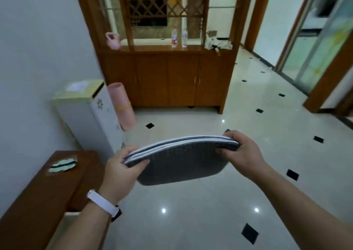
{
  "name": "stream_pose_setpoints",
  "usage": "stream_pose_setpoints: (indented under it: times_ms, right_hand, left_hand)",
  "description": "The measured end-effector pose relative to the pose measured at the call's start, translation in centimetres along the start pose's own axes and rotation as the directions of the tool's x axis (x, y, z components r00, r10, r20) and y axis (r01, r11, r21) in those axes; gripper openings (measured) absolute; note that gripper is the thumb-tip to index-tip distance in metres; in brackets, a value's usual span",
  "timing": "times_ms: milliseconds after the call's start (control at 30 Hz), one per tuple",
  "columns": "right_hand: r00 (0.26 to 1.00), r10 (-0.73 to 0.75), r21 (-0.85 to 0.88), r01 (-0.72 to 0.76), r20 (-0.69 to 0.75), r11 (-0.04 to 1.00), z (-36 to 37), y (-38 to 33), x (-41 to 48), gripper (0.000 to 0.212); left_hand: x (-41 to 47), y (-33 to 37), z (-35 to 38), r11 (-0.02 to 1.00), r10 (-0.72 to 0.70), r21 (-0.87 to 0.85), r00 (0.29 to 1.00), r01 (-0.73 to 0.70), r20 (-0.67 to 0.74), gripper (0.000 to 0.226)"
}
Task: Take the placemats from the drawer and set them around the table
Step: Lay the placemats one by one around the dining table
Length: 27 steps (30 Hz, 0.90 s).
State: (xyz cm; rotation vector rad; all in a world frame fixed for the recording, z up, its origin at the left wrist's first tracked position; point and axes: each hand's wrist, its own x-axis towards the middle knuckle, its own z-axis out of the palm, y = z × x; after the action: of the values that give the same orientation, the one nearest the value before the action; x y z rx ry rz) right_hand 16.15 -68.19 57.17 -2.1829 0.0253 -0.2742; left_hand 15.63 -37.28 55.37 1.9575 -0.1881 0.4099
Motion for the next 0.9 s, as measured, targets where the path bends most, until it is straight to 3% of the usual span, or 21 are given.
stream_pose_setpoints:
  times_ms: [200,533,900]
  right_hand:
    - [0.973,0.094,-0.019,-0.100,-0.213,0.995,-14.1,7.9,-6.6,0.031]
    - [0.836,0.246,-0.025,-0.295,-0.490,0.955,-35.3,20.4,-19.0,0.022]
    - [0.607,0.316,0.003,-0.459,-0.729,0.888,-47.4,27.3,-28.5,0.035]
  left_hand:
    - [-0.6,6.8,14.3,0.994,0.074,-0.099,0.974,-0.053,0.216,0.051]
    - [-7.3,20.8,37.9,0.957,0.263,-0.247,0.806,-0.149,0.530,0.034]
    - [-12.2,29.8,55.5,0.919,0.357,-0.381,0.630,-0.104,0.689,0.032]
